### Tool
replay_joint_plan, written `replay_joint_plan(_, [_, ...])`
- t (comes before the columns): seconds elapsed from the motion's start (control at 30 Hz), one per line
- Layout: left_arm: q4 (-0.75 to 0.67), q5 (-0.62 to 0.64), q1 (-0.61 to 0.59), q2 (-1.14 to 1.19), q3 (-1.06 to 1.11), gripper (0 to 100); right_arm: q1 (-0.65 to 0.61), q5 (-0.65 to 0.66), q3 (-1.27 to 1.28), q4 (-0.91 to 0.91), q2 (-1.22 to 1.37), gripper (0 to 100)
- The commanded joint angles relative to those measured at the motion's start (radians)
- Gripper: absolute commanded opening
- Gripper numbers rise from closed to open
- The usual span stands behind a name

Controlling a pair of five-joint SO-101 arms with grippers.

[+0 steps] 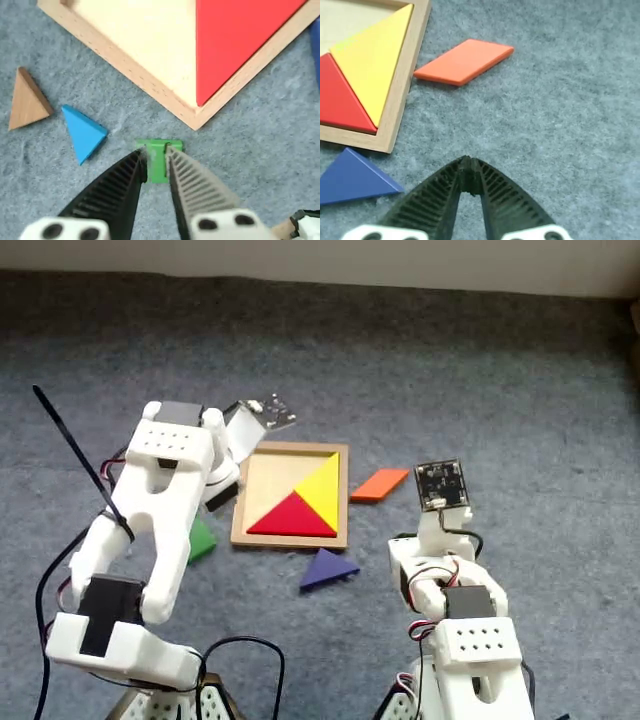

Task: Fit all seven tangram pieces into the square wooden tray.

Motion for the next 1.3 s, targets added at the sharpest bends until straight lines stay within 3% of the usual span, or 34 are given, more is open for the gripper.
replay_joint_plan(0.0, [0.058, 0.063, -0.035, -0.062, -0.044, 23, 0.010, 0.012, -0.008, -0.024, -0.016, 0.6])
replay_joint_plan(0.23, [0.092, 0.021, -0.097, -0.292, 0.076, 24, 0.010, 0.012, -0.008, -0.024, -0.016, 0.6])
replay_joint_plan(0.43, [-0.040, 0.018, -0.136, -0.432, 0.269, 28, 0.010, 0.012, -0.008, -0.024, -0.016, 0.6])
replay_joint_plan(0.87, [-0.419, -0.052, -0.226, -0.076, 0.371, 29, 0.010, 0.012, -0.008, -0.024, -0.016, 0.6])
replay_joint_plan(1.07, [-0.390, -0.054, -0.205, 0.002, 0.308, 29, 0.010, 0.012, -0.008, -0.024, -0.016, 0.6])
replay_joint_plan(1.27, [-0.393, -0.054, -0.148, 0.059, 0.305, 15, 0.010, 0.012, -0.008, -0.024, -0.016, 0.6])
